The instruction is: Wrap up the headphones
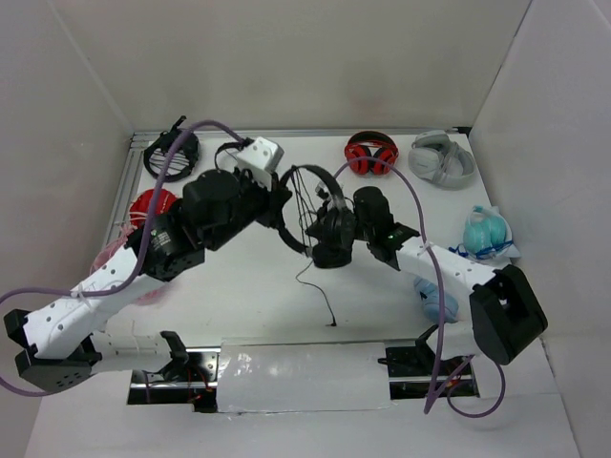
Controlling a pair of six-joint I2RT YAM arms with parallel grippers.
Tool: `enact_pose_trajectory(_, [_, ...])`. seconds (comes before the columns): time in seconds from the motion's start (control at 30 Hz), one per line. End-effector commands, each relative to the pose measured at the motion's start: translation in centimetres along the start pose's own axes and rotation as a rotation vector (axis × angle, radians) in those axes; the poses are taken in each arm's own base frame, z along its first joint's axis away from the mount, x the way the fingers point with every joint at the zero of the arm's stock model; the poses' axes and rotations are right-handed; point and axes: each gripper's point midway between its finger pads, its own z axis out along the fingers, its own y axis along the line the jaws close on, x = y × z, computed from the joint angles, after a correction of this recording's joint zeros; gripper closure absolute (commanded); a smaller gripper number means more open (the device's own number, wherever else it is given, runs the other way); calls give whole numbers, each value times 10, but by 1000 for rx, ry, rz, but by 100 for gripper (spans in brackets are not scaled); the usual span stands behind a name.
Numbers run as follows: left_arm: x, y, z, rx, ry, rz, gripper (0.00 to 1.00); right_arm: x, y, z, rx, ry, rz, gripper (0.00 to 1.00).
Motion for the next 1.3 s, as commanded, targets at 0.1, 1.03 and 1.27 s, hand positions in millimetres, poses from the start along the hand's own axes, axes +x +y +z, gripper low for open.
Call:
enact_pose_trajectory(0.1, [-96, 38, 1, -102, -202, -64, 100, -13, 21, 13, -145, -120, 39, 99])
enact_pose_trajectory(1.03, [-145, 165, 23, -294, -247, -366, 100, 40, 212, -44, -738, -81, -156, 76])
enact_pose_trajectory(1.27, [-163, 182, 7, -377, -297, -344, 100, 41, 232, -45, -747, -91, -141, 97])
